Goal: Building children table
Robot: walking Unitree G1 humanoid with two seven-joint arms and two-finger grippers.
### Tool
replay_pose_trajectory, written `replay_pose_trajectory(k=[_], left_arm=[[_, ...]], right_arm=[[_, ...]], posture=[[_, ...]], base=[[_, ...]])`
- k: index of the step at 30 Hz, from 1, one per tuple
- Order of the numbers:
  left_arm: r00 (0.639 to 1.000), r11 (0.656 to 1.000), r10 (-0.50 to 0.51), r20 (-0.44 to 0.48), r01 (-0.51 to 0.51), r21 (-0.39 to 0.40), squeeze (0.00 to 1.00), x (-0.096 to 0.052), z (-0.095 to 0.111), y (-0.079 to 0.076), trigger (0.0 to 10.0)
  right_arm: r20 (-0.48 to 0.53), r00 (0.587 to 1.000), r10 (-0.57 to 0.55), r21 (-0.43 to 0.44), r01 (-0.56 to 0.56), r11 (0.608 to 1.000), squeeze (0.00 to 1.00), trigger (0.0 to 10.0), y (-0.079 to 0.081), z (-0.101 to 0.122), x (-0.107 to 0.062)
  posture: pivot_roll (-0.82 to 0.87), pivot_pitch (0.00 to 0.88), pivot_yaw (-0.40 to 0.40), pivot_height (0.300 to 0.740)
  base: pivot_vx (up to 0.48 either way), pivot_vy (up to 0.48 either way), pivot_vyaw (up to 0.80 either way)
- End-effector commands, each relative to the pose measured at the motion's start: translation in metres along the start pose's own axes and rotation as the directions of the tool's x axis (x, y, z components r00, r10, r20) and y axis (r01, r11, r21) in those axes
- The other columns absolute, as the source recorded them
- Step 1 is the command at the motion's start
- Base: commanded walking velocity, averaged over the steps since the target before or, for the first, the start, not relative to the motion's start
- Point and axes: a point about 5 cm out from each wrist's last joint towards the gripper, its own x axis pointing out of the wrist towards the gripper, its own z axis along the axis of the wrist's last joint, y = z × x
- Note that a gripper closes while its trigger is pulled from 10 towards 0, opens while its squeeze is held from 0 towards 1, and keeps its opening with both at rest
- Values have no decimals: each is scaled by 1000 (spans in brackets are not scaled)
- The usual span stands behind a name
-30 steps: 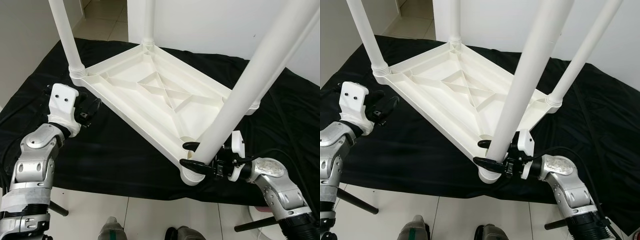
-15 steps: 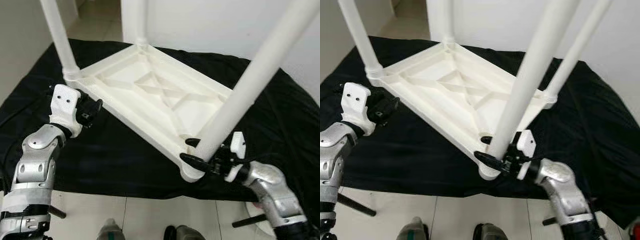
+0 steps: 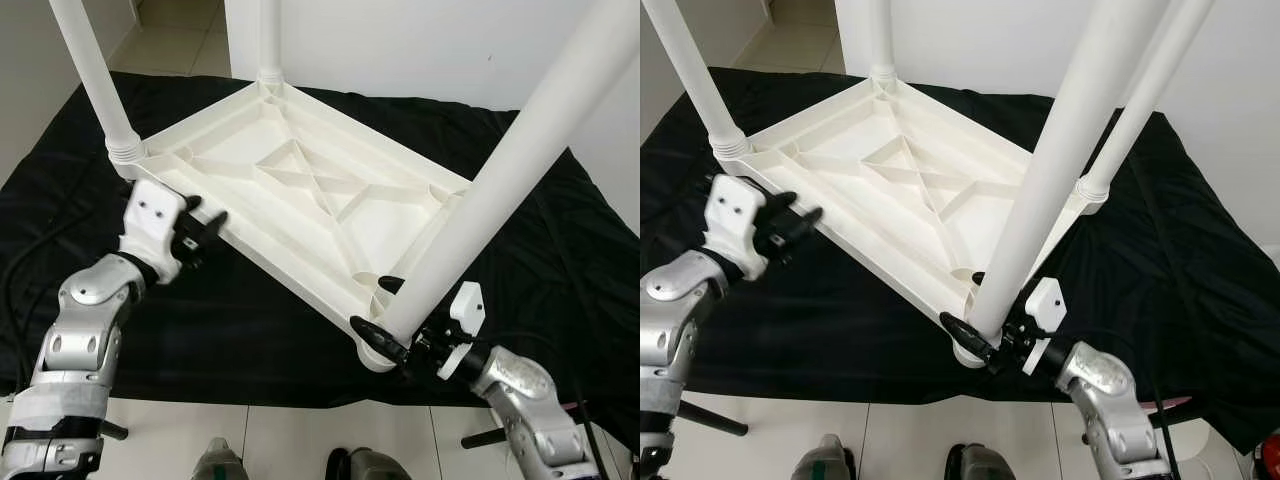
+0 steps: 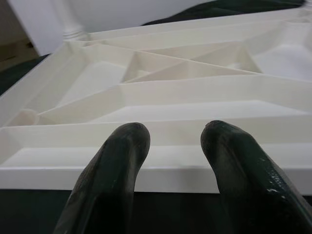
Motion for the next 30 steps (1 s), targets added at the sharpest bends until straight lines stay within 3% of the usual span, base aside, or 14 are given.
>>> replay_pose_trajectory(k=[1, 6, 9, 14, 22, 25, 30], left_arm=[[993, 993, -116, -15, 116, 28, 0, 0, -6, -9, 10000], [968, 968, -246, -39, 248, 35, 0, 2, -13, -19, 10000], [936, 936, -348, -57, 350, 38, 0, 3, -19, -28, 10000], [923, 922, -382, -54, 384, 44, 0, 4, -19, -31, 10000], [897, 895, -440, -40, 442, 60, 0, 6, -18, -34, 10000], [870, 867, -492, -38, 493, 67, 0, 7, -19, -36, 10000], [845, 841, -531, -55, 534, 84, 0, 12, -20, -36, 10000]], right_arm=[[12, 996, -92, -37, 92, 995, 0, 10000, -6, 4, -6], [41, 991, -128, -89, 131, 987, 0, 10000, 1, 8, -5], [29, 996, -80, -115, 83, 990, 0, 10000, 18, 5, -8], [-6, 999, -42, -98, 41, 994, 0, 10000, 26, 1, -15], [-9, 991, -130, -20, 130, 991, 0, 10000, 16, 0, -23], [-54, 994, -91, -17, 91, 996, 0, 10000, 28, -7, -29], [-63, 995, -78, -16, 77, 997, 0, 10000, 33, -9, -29]], posture=[[61, 57, -42, 740], [37, 66, -29, 740], [18, 71, -15, 740], [6, 72, -5, 740], [-12, 73, 11, 740], [-22, 74, 18, 740], [-24, 71, 23, 740]], base=[[0, 0, 0], [0, 0, 0], [0, 0, 0], [0, 0, 0], [0, 0, 0], [0, 0, 0], [0, 0, 0]])
